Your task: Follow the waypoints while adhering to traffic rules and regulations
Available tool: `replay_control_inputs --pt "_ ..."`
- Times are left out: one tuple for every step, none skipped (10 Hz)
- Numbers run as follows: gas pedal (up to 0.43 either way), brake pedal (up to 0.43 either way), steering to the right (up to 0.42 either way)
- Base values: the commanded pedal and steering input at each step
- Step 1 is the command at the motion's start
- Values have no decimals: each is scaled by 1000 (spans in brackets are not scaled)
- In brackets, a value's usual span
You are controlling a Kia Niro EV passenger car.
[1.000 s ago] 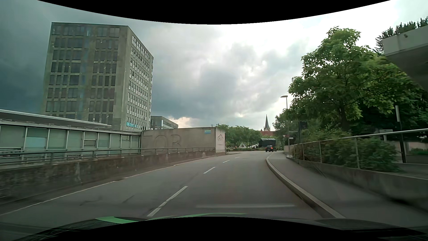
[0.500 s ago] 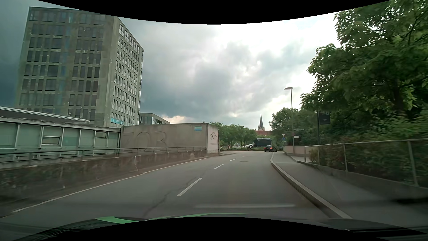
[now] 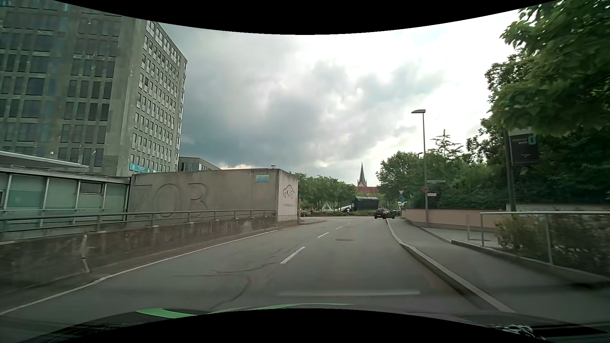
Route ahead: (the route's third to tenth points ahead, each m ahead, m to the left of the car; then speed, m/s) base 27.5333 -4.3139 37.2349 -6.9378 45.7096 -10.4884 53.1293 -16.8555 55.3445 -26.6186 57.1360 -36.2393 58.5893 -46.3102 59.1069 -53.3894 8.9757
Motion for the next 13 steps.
replay_control_inputs --pt "87 0 55" --pt "20 0 59" --pt "0 0 64" --pt "0 0 69" --pt "0 0 72" --pt "0 0 73" --pt "0 0 73" --pt "0 0 73" --pt "0 0 72" --pt "0 0 71" --pt "0 0 68" --pt "0 0 64" --pt "0 0 56"
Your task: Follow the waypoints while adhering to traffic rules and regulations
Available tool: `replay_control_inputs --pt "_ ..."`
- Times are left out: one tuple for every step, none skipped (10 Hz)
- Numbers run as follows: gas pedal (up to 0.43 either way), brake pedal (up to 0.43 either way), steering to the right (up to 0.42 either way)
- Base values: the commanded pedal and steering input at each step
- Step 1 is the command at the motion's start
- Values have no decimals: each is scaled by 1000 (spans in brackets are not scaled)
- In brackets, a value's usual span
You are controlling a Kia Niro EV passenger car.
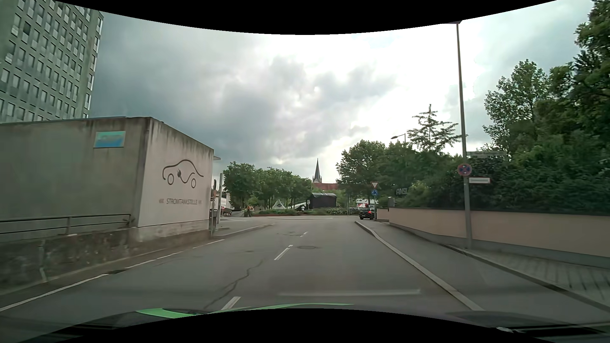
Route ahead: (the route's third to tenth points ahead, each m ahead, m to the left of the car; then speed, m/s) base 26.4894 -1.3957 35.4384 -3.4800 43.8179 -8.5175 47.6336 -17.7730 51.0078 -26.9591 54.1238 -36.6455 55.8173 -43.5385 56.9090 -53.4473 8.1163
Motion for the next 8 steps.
replay_control_inputs --pt "0 0 47" --pt "0 0 41" --pt "0 0 34" --pt "0 0 28" --pt "0 0 25" --pt "0 0 21" --pt "0 0 18" --pt "0 0 17"
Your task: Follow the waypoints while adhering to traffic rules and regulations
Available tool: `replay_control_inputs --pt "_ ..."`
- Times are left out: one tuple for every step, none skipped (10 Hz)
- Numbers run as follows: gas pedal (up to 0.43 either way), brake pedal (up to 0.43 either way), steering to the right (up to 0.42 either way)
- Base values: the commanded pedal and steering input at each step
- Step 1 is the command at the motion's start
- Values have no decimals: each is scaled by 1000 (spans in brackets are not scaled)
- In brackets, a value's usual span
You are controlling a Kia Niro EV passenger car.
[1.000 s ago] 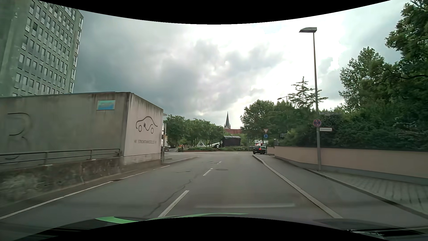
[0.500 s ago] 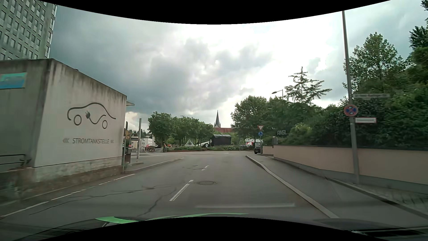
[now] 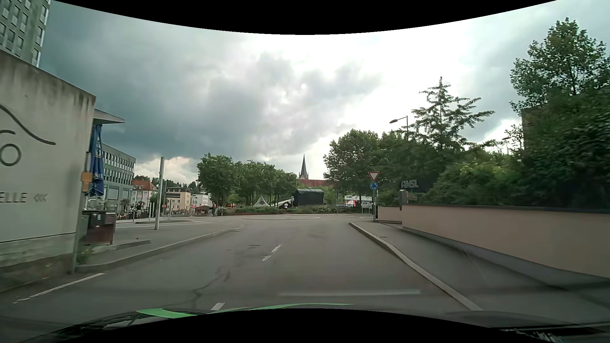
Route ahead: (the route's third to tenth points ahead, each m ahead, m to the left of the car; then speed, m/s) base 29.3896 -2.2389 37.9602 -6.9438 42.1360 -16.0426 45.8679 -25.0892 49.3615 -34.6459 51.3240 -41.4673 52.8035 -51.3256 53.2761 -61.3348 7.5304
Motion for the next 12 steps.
replay_control_inputs --pt "0 18 15" --pt "0 61 15" --pt "0 110 14" --pt "0 134 14" --pt "0 152 14" --pt "0 152 11" --pt "0 165 12" --pt "0 183 12" --pt "0 189 13" --pt "0 183 16" --pt "0 177 17" --pt "0 183 14"
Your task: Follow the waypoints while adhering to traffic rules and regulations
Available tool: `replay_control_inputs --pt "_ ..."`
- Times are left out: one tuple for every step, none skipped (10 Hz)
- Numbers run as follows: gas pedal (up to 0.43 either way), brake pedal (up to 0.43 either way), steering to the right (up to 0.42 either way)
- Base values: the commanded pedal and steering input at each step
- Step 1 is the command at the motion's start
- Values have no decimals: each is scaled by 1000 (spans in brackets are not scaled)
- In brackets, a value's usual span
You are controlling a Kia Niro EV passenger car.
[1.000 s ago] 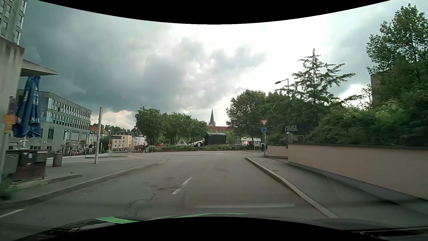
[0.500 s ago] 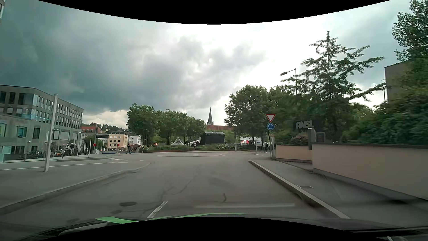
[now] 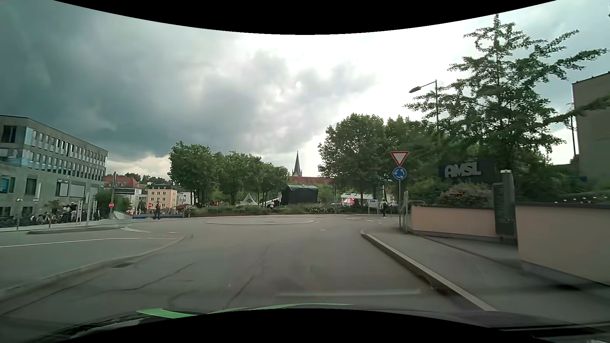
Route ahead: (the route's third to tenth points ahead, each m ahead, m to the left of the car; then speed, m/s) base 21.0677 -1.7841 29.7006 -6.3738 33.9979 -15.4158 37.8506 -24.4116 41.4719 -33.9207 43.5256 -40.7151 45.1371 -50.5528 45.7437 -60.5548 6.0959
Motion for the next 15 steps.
replay_control_inputs --pt "0 183 11" --pt "0 183 8" --pt "0 183 8" --pt "0 183 8" --pt "0 183 8" --pt "0 195 8" --pt "0 195 8" --pt "0 195 8" --pt "0 195 8" --pt "0 195 8" --pt "0 195 8" --pt "0 195 8" --pt "0 189 8" --pt "0 152 8" --pt "0 0 8"
